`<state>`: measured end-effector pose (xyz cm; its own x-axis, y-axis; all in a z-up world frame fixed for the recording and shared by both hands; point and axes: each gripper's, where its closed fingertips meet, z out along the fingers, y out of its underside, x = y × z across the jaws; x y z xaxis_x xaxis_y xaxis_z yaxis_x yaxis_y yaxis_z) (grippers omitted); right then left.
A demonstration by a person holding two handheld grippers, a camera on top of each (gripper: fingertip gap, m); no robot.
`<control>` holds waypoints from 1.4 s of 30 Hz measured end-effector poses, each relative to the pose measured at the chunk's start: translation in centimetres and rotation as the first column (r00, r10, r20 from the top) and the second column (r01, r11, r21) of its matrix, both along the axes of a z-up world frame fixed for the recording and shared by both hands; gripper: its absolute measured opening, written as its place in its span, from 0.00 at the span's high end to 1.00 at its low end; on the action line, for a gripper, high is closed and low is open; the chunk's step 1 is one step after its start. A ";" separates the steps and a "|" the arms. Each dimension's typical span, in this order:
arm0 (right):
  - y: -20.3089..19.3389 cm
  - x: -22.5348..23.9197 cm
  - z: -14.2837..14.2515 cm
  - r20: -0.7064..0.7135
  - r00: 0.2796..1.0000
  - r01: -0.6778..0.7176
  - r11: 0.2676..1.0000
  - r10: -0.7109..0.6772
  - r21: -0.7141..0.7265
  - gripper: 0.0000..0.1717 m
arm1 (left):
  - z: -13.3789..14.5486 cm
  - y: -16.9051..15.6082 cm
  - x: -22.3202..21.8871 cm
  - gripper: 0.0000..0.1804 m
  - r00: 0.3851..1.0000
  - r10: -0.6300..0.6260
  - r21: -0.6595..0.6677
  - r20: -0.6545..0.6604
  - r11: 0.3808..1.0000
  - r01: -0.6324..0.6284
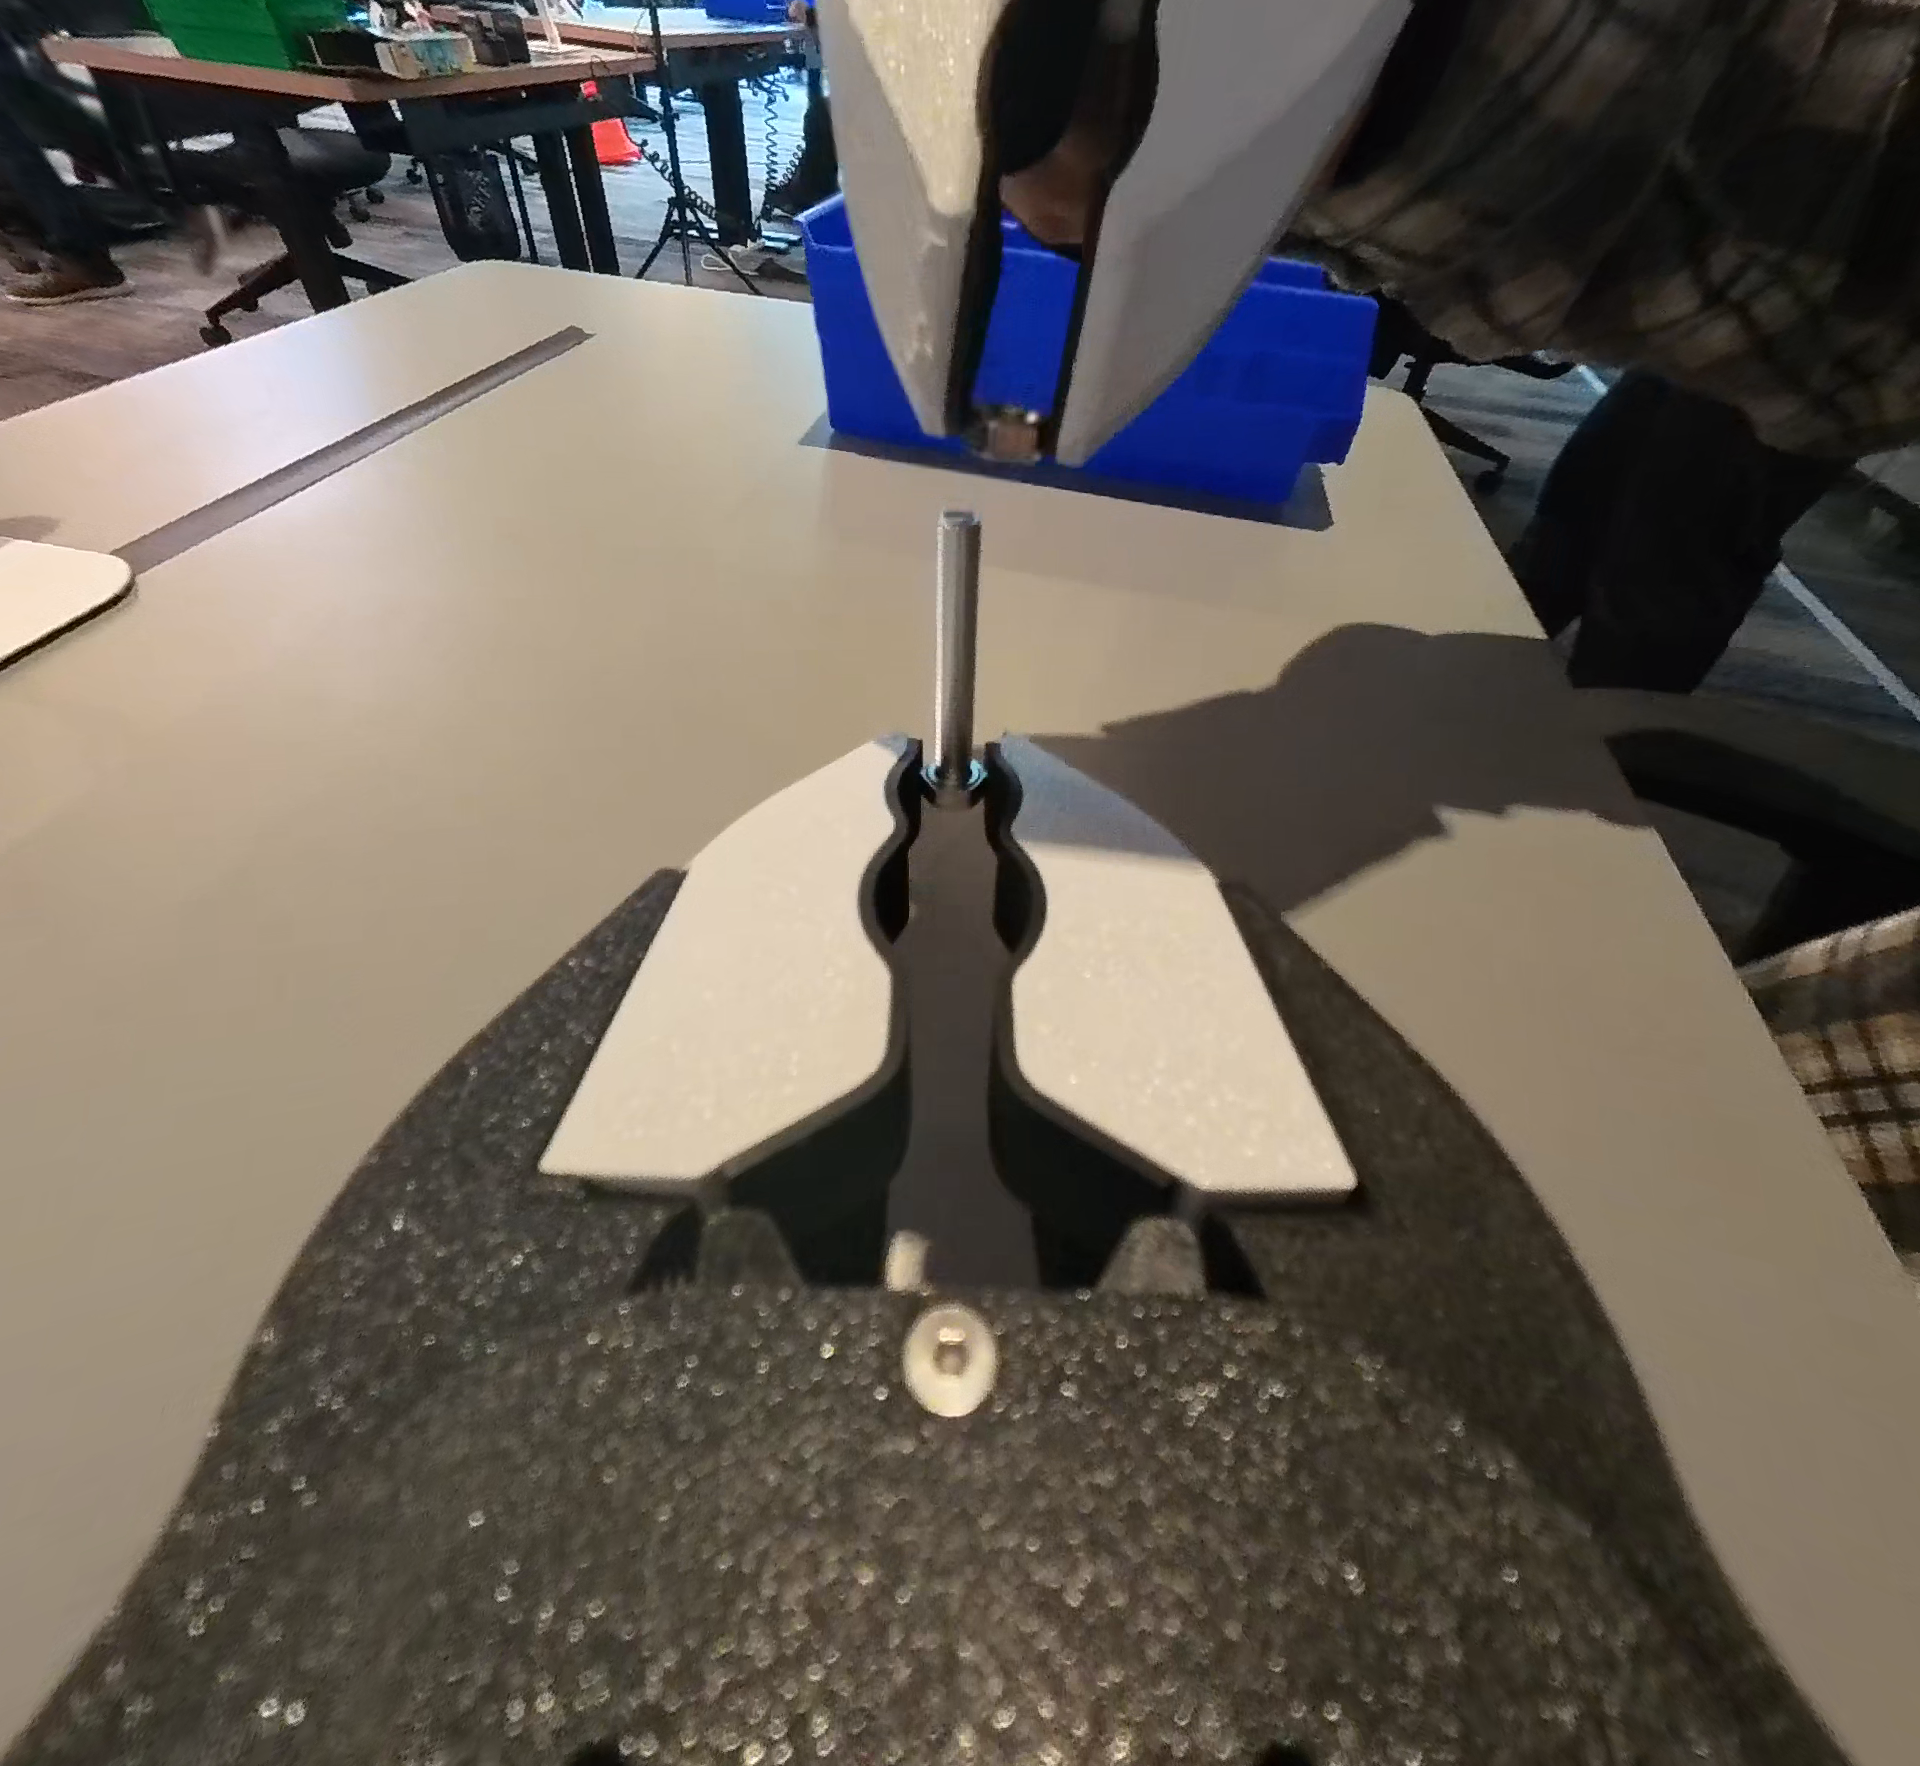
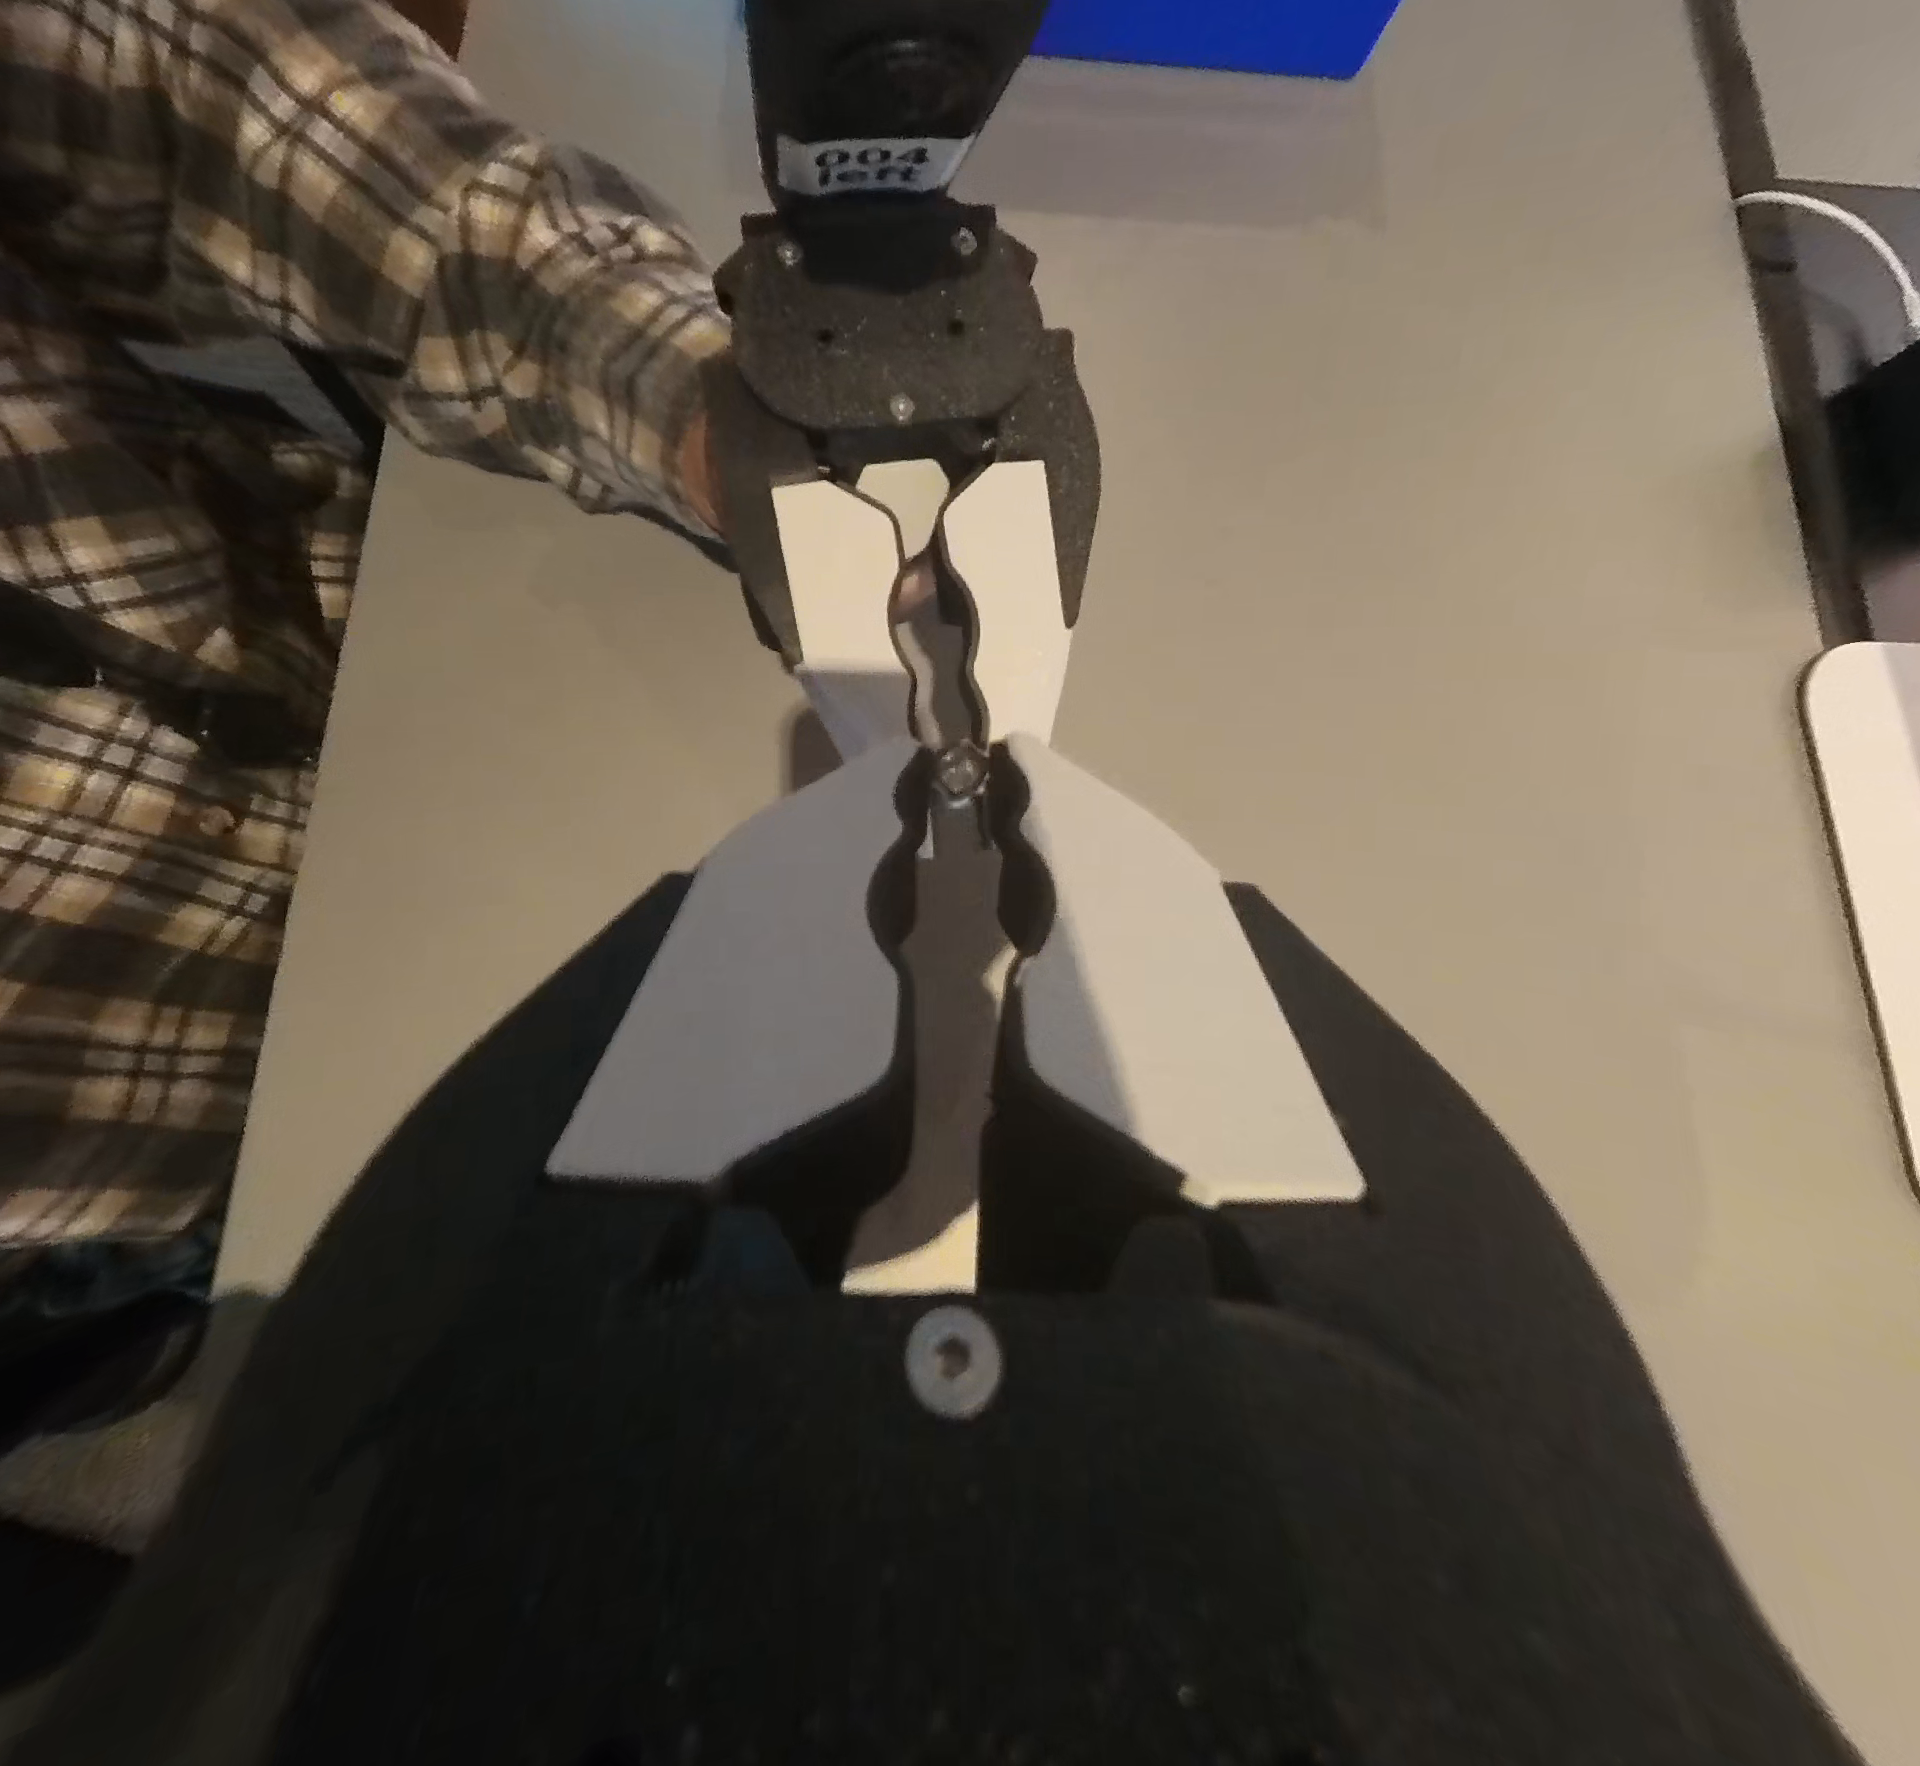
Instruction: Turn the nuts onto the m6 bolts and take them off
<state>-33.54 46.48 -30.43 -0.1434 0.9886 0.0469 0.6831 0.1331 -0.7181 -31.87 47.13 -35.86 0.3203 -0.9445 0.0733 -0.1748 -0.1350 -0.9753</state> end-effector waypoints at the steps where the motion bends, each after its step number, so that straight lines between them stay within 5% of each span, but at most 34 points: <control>1: 0.1 0.0 -0.1 0.004 1.000 -0.002 1.000 0.002 0.002 0.94 | 0.0 0.0 0.0 0.94 1.000 0.001 0.000 -0.001 1.000 -0.001; 22: 0.2 0.3 -2.0 0.130 0.991 -0.036 0.999 0.036 -0.001 0.94 | -1.2 -0.1 0.3 0.94 0.994 0.017 0.020 -0.107 1.000 -0.015; 42: 0.2 0.3 -1.7 0.097 0.995 -0.033 0.999 0.034 -0.016 0.94 | -0.9 -0.1 0.3 0.94 0.996 0.006 0.010 -0.086 1.000 -0.005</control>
<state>-33.21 46.71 -32.12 -0.1797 0.9836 0.0169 0.7449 0.1473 -0.6507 -31.53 47.01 -36.77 0.3298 -0.9434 0.0358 -0.2570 -0.1262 -0.9581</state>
